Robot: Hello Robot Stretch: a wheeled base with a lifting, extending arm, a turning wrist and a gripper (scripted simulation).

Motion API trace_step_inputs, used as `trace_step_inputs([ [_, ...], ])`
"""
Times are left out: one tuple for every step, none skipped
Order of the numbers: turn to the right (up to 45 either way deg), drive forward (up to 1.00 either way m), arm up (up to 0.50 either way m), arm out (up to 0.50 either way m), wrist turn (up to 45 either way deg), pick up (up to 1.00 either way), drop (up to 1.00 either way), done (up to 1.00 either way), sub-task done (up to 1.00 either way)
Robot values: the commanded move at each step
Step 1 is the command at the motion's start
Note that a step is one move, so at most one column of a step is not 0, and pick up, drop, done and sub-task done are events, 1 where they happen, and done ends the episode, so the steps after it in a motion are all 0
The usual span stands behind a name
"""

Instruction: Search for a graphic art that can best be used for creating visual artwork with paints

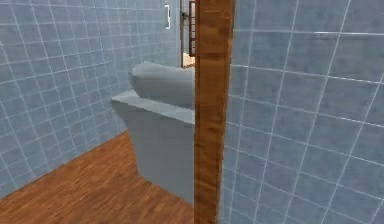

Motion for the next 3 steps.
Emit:
trace_step_inputs([
  [0.0, 0.35, 0.00, 0.00, 0.0, 0.00, 0.00, 0.00, 0.00],
  [-45.0, 0.00, 0.00, 0.00, 0.0, 0.00, 0.00, 0.00, 0.00],
  [-12.0, 0.00, 0.00, 0.00, 0.0, 0.00, 0.00, 0.00, 0.00],
])
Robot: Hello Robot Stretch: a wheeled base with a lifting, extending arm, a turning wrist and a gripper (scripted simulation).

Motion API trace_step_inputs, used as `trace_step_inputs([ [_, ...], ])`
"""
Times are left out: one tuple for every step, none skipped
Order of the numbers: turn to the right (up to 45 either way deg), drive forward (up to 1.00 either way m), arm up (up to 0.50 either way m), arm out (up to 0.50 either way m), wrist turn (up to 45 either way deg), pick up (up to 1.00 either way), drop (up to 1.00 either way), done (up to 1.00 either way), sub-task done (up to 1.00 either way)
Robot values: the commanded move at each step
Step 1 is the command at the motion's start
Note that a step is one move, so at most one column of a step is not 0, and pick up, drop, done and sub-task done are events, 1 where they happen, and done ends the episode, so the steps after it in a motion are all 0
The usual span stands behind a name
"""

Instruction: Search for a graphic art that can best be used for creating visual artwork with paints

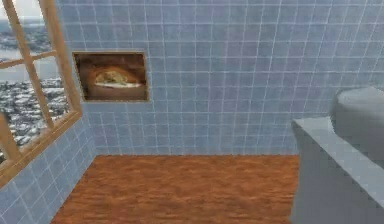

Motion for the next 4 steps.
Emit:
trace_step_inputs([
  [0.0, 1.00, 0.00, 0.00, 0.0, 0.00, 0.00, 0.00, 0.00],
  [0.0, 0.30, 0.00, 0.00, 0.0, 0.00, 0.00, 0.00, 0.00],
  [-45.0, 0.00, 0.00, 0.00, 0.0, 0.00, 0.00, 0.00, 0.00],
  [0.0, 0.00, 0.00, 0.00, 0.0, 0.00, 0.00, 1.00, 0.00],
])
